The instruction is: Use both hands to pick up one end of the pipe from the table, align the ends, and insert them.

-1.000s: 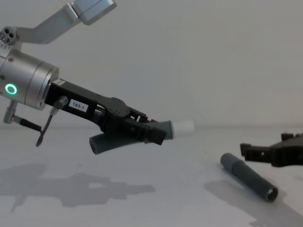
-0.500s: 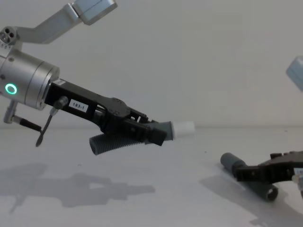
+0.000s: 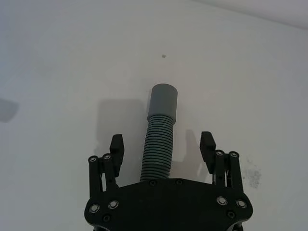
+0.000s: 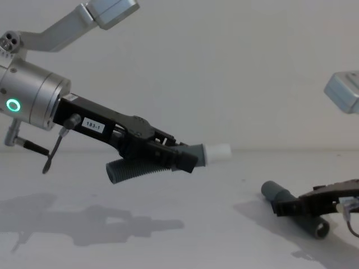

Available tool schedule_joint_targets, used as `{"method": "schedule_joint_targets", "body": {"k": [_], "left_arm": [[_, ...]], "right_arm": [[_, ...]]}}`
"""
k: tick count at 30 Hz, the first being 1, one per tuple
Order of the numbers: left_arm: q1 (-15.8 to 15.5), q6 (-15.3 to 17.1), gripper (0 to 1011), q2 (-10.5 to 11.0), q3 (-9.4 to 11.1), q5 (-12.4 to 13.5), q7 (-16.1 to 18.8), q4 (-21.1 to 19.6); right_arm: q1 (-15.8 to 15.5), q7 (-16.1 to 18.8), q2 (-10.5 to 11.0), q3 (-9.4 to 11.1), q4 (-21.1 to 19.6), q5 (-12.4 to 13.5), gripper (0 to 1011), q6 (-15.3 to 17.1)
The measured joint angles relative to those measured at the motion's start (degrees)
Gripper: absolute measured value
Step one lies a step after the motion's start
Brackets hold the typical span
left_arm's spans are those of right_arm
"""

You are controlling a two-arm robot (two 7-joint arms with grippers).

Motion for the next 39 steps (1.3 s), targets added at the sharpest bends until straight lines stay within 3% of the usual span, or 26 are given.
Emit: {"method": "schedule_joint_targets", "body": {"k": [5, 9, 15, 23, 39], "left_arm": [[0.0, 0.0, 357, 0.0, 0.0, 0.0, 0.0, 0.0], [0.0, 0.0, 357, 0.0, 0.0, 0.0, 0.0, 0.0], [0.0, 0.0, 357, 0.0, 0.0, 0.0, 0.0, 0.0], [0.0, 0.0, 357, 0.0, 0.0, 0.0, 0.0, 0.0], [0.0, 0.0, 357, 0.0, 0.0, 0.0, 0.0, 0.0]], "right_arm": [[1.1, 0.2, -0.5, 0.0, 1.2, -0.1, 904, 0.9], [2.0, 0.2, -1.2, 0.1, 2.5, -0.2, 789, 1.9], [2.7, 0.2, -2.2, 0.5, 3.7, -0.1, 547, 3.2], [3.1, 0.1, -3.1, 1.0, 4.5, 0.0, 316, 4.1], [2.3, 0.5, -3.8, 1.8, 4.2, 0.2, 274, 4.0]]}}
